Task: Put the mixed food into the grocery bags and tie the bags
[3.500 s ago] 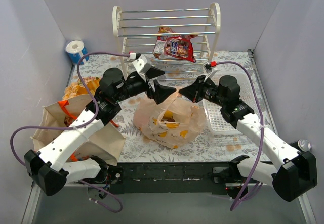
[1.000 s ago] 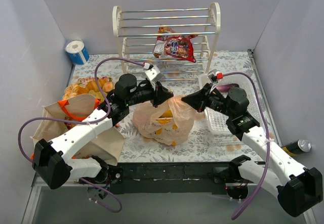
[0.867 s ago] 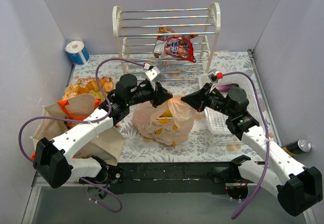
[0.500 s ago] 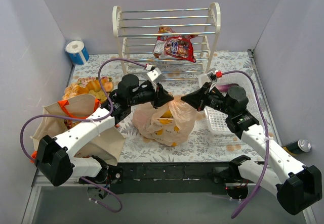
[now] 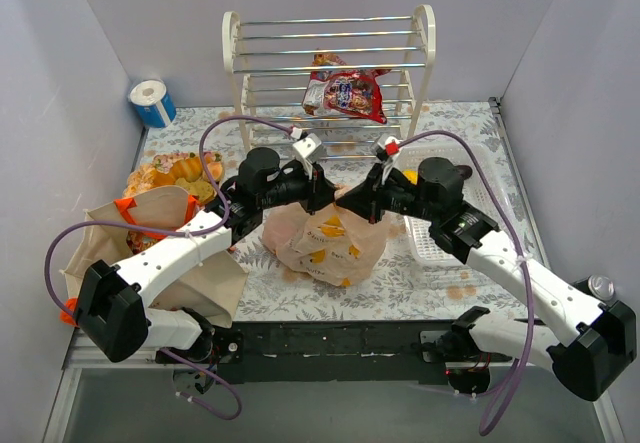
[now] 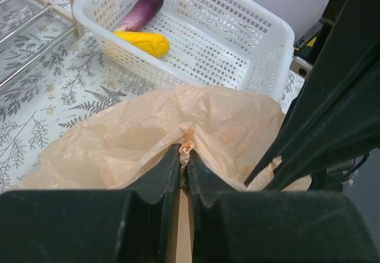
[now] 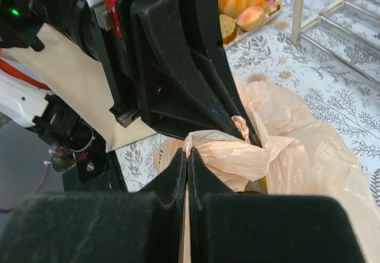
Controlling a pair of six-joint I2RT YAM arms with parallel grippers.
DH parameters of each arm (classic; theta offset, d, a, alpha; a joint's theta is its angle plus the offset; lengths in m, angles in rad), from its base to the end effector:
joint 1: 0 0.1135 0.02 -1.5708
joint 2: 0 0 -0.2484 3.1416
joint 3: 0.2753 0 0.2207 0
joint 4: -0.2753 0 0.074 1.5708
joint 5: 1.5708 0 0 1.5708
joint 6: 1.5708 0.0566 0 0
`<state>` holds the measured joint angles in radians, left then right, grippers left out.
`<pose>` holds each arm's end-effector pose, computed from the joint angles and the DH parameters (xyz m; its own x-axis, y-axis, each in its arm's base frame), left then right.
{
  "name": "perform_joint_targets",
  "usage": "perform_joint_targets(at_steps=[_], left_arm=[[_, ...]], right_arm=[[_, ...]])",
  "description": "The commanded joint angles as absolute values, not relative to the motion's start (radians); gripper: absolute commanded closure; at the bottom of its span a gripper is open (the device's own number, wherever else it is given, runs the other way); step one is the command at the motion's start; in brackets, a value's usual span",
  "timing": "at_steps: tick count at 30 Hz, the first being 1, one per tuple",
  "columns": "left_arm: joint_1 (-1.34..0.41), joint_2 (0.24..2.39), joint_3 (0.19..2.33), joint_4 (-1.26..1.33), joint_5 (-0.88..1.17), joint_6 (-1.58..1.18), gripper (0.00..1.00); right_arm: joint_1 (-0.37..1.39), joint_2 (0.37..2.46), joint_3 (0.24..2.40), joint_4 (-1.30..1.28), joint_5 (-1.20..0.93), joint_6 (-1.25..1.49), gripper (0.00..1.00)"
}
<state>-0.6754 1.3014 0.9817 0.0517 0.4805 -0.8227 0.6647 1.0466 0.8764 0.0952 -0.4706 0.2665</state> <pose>0.2132 -0.2043 0.3103 -0.8019 -0.1904 -0.5662 0.4623 0.4026 -0.7901 0.1725 0.1678 0.3424 -0.2954 0.0667 -0.9530 -0.8581 0.4199 0.2954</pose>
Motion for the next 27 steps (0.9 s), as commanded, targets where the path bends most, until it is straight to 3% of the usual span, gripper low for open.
perform_joint_targets(at_steps=[1, 19, 22, 27], left_arm=[[-0.669, 1.298, 1.009, 0.025, 0.433, -0.841, 0.95], [-0.635, 1.255, 1.045, -0.075, 0.416, -0.966, 0.99], [-0.629, 1.247, 1.032, -0.074, 0.461, -1.017, 0.96], [-0.627, 1.259, 1.002, -0.057, 0.544, -1.069, 0.81]], right_arm=[[0.738, 1.08, 0.946, -0.032, -0.361, 0.154, 0.99], [0.867, 1.166, 0.977, -0.141, -0.15, 0.064, 0.99], [0.87, 1.166, 0.976, -0.138, -0.144, 0.064, 0.99], [0.871, 1.158, 0.969, -0.132, -0.14, 0.061, 0.99]])
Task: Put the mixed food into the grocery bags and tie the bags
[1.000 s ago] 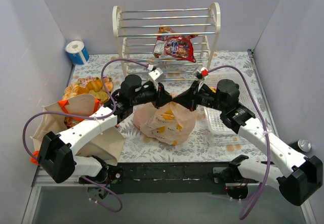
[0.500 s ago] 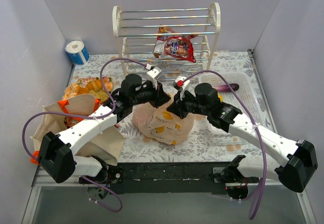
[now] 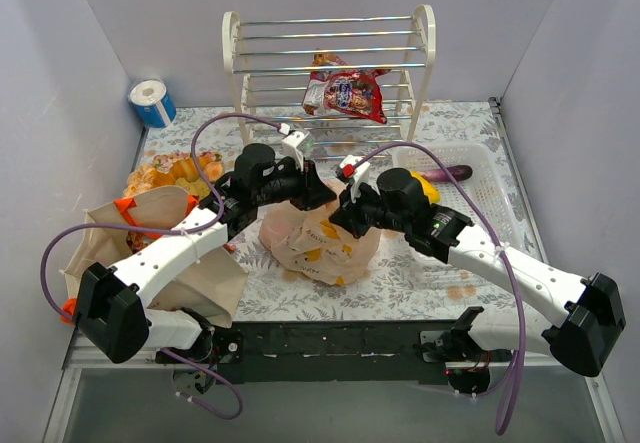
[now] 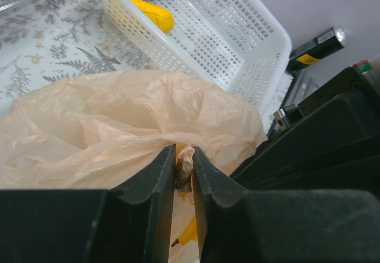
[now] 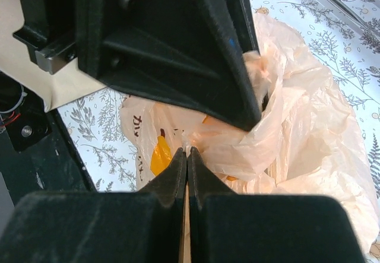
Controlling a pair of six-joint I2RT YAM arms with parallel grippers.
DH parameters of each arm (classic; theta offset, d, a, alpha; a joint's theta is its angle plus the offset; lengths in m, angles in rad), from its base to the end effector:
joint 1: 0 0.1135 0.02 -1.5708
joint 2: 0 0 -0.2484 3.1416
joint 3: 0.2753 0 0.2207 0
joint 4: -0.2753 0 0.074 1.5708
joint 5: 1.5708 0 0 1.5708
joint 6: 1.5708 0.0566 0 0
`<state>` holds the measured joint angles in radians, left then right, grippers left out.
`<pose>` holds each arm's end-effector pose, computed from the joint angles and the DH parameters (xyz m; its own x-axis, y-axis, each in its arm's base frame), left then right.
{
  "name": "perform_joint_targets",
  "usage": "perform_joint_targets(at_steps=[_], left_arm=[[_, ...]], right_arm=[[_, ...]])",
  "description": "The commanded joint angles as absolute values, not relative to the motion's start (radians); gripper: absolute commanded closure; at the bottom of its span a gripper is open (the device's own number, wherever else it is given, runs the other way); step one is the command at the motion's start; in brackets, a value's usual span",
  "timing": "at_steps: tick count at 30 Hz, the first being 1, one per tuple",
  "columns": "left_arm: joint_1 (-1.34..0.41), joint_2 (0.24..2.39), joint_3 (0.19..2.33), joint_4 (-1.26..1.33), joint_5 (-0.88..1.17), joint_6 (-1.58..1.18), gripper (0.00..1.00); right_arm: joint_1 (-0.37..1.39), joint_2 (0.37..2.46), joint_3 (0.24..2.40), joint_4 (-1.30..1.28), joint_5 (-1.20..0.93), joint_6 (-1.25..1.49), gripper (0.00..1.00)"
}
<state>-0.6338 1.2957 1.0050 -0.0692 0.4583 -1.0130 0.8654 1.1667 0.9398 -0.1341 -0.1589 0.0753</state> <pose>0.2188 -0.1919 0.3052 -0.8839 -0.2946 -0.3632 0.2170 0.4296 -0.8765 0.1645 0.2070 0.3067 -0.2921 -0.2285 -0.9287 -0.8281 0.5462 0.1261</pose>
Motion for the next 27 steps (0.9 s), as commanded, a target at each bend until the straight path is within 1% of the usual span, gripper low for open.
perform_joint_targets(at_steps=[1, 5, 6, 8, 12, 15, 20, 22, 23, 26, 27], left_arm=[[-0.627, 1.261, 1.0, -0.054, 0.552, -1.078, 0.79], [-0.626, 1.246, 0.982, -0.054, 0.572, -1.092, 0.67], [-0.626, 1.244, 0.977, -0.054, 0.574, -1.095, 0.63], [-0.626, 1.247, 0.976, -0.058, 0.577, -1.098, 0.61], [-0.626, 1.275, 0.988, -0.081, 0.598, -1.088, 0.61], [-0.626, 1.293, 0.999, -0.094, 0.629, -1.078, 0.64], [-0.626, 1.319, 1.011, -0.107, 0.675, -1.071, 0.77], [-0.626, 1.331, 1.012, -0.11, 0.701, -1.068, 0.8], [-0.626, 1.336, 1.012, -0.11, 0.71, -1.068, 0.86], [-0.626, 1.338, 1.012, -0.106, 0.732, -1.063, 0.94], [-0.626, 1.336, 1.011, -0.106, 0.733, -1.062, 1.0]], right_arm=[[0.871, 1.157, 0.971, -0.132, -0.141, 0.061, 0.99], [0.873, 1.154, 0.973, -0.127, -0.138, 0.061, 0.99], [0.873, 1.154, 0.971, -0.124, -0.14, 0.061, 0.99], [0.873, 1.155, 0.971, -0.12, -0.144, 0.063, 0.99], [0.874, 1.157, 0.974, -0.12, -0.147, 0.061, 0.99], [0.876, 1.157, 0.973, -0.118, -0.149, 0.058, 0.99], [0.877, 1.151, 0.973, -0.117, -0.149, 0.049, 0.99], [0.879, 1.149, 0.969, -0.115, -0.15, 0.048, 0.99], [0.877, 1.149, 0.968, -0.115, -0.15, 0.046, 0.99], [0.879, 1.149, 0.966, -0.115, -0.149, 0.046, 0.99], [0.879, 1.147, 0.966, -0.115, -0.149, 0.043, 0.99]])
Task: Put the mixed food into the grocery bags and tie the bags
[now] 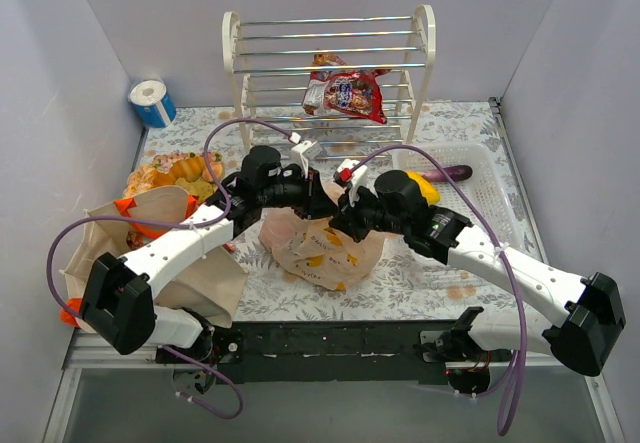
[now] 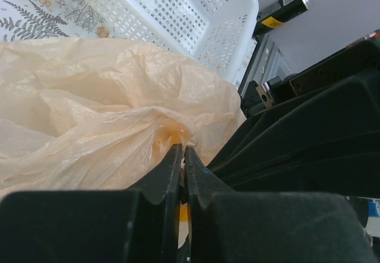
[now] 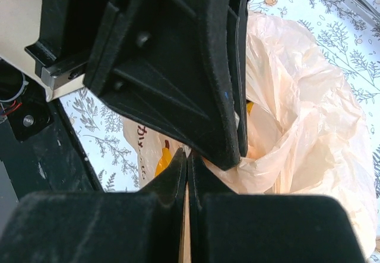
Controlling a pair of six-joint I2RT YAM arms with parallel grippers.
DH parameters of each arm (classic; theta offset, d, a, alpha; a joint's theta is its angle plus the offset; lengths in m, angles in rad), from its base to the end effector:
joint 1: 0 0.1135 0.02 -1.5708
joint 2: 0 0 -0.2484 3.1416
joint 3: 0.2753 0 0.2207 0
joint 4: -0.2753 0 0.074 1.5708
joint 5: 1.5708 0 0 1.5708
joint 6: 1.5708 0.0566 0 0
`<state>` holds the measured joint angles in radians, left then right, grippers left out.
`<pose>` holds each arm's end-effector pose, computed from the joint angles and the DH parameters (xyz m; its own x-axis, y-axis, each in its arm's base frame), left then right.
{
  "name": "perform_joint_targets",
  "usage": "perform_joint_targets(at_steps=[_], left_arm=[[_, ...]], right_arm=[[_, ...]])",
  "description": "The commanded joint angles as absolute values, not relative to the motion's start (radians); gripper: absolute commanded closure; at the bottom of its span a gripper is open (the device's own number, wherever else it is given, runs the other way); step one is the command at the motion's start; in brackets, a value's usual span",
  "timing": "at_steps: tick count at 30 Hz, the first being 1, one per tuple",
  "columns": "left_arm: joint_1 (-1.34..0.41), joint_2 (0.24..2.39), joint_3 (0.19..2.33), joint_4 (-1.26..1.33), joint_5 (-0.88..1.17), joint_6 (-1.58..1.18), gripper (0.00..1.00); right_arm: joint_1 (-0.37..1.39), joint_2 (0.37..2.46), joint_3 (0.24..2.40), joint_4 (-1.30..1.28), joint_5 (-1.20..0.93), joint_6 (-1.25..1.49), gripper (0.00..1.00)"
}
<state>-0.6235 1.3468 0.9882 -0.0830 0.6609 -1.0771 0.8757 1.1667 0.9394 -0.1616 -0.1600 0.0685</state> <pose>0.2168 -0.1987 0.2866 -0.9670 -0.1608 -0.1974 0.1264 0.3699 -0.9204 0.1615 0.2077 0.3032 -0.3006 -0.2550 -0.9190 -0.8340 0.5378 0.1236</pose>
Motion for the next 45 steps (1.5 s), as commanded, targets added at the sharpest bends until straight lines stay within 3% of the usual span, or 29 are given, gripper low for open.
perform_joint_targets(at_steps=[1, 5, 6, 7, 10, 19, 24, 32, 45], left_arm=[[-0.626, 1.336, 1.009, -0.101, 0.738, -1.052, 1.0], [-0.621, 1.295, 0.985, -0.065, 0.715, -1.04, 1.0], [-0.618, 1.283, 0.973, -0.046, 0.71, -1.042, 1.0], [-0.612, 1.27, 0.951, -0.007, 0.707, -1.043, 1.0], [-0.607, 1.223, 0.919, 0.096, 0.707, -1.045, 1.0], [-0.606, 1.143, 0.802, 0.308, 0.704, -1.04, 1.0], [-0.606, 1.121, 0.755, 0.38, 0.704, -1.051, 1.0], [-0.606, 1.111, 0.724, 0.411, 0.673, -1.046, 1.0], [-0.606, 1.089, 0.693, 0.439, 0.644, -1.04, 1.0]], right_arm=[[0.879, 1.143, 0.962, -0.112, -0.149, 0.044, 0.99], [0.879, 1.118, 0.962, -0.107, -0.158, 0.058, 0.97], [0.879, 1.111, 0.965, -0.107, -0.156, 0.067, 0.9], [0.879, 1.089, 0.971, -0.11, -0.155, 0.071, 0.76], [0.867, 1.046, 0.986, -0.13, -0.132, 0.11, 0.47], [0.661, 0.96, 0.96, -0.104, -0.325, 0.291, 0.13], [0.647, 0.982, 0.904, -0.048, -0.393, 0.316, 0.14], [0.653, 1.038, 0.851, 0.09, -0.531, 0.36, 0.25], [0.75, 1.158, 0.903, 0.042, -0.418, 0.347, 0.37]])
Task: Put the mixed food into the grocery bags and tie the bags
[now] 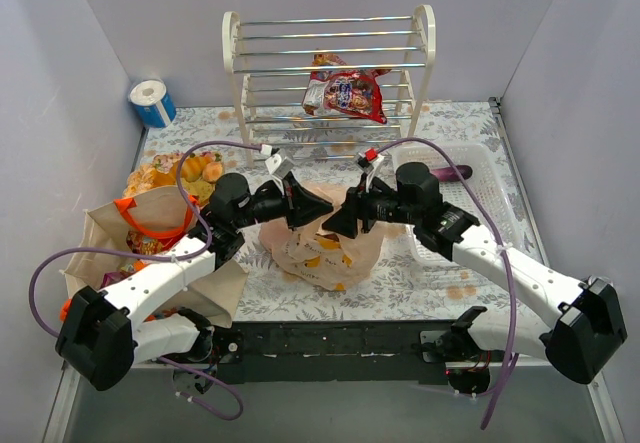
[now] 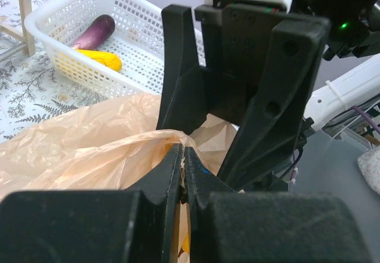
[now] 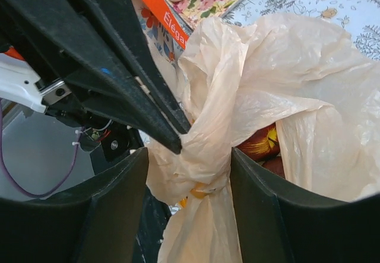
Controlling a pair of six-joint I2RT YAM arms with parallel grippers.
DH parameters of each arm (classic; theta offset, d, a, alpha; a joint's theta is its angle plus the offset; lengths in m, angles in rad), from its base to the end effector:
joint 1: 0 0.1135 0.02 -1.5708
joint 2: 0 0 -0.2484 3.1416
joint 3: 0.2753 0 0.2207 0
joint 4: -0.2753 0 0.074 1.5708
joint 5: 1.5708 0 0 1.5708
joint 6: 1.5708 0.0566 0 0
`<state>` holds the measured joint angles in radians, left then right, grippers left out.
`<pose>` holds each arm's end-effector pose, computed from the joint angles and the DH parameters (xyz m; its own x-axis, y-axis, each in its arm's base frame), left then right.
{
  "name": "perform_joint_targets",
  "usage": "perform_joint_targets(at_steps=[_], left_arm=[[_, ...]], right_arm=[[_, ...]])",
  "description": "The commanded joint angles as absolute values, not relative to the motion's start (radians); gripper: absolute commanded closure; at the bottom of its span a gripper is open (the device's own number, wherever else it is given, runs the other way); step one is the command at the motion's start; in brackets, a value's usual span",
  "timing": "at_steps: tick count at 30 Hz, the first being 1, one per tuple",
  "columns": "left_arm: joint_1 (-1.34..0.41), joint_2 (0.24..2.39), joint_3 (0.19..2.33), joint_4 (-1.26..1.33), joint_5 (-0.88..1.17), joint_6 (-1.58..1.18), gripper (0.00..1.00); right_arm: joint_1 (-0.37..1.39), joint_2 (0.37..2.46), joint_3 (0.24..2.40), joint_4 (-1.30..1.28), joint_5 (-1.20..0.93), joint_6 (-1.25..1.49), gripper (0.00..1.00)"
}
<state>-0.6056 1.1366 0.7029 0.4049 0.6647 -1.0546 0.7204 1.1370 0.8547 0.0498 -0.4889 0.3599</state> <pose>0.1873 -0.1721 0.3006 -0.8422 -0.2495 -0.4779 0.4508 0.1604 -0.8781 0.1756 0.1895 0.3088 -0.4881 -0.0148 -0.8726 -0.8056 0.3924 0.4440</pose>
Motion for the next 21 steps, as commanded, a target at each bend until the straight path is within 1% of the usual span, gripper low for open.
perform_joint_targets(at_steps=[1, 2, 3, 5, 6, 8, 9, 11, 12, 14, 15, 20, 21], left_arm=[[-0.606, 1.091, 0.692, 0.44, 0.641, -1.042, 1.0], [-0.606, 1.089, 0.689, 0.442, 0.641, -1.042, 1.0], [-0.606, 1.086, 0.687, 0.436, 0.638, -1.04, 1.0], [-0.606, 1.078, 0.689, 0.414, 0.617, -1.029, 1.0], [-0.606, 1.075, 0.695, 0.405, 0.609, -1.025, 1.0], [-0.606, 1.071, 0.696, 0.394, 0.601, -1.017, 1.0], [-0.606, 1.069, 0.695, 0.393, 0.604, -1.017, 1.0], [-0.606, 1.08, 0.701, 0.373, 0.607, -1.017, 1.0], [-0.606, 1.083, 0.706, 0.364, 0.607, -1.017, 1.0], [-0.606, 1.089, 0.715, 0.347, 0.609, -1.017, 1.0], [-0.606, 1.092, 0.719, 0.341, 0.611, -1.02, 1.0], [-0.607, 1.124, 0.752, 0.27, 0.621, -1.031, 1.0], [-0.607, 1.146, 0.759, 0.255, 0.62, -1.031, 1.0]], right_arm=[[0.753, 1.161, 0.907, 0.029, -0.399, 0.344, 0.4], [0.756, 1.164, 0.911, 0.015, -0.382, 0.333, 0.42], [0.764, 1.17, 0.931, 0.002, -0.342, 0.325, 0.48], [0.773, 1.178, 0.954, -0.083, -0.293, 0.296, 0.55], [0.782, 1.187, 0.974, -0.11, -0.249, 0.287, 0.65], [0.79, 1.198, 0.989, -0.158, -0.213, 0.273, 0.76], [0.798, 1.201, 1.002, -0.17, -0.178, 0.264, 0.85], [0.808, 1.219, 1.018, -0.21, -0.141, 0.252, 0.95], [0.824, 1.226, 1.031, -0.227, -0.089, 0.236, 0.99], [0.839, 1.245, 1.055, -0.271, -0.034, 0.222, 0.99], [0.857, 1.249, 1.06, -0.282, 0.039, 0.213, 0.99], [0.9, 1.266, 1.066, -0.305, 0.237, 0.204, 0.99], [0.919, 1.264, 1.065, -0.304, 0.315, 0.203, 0.99]])
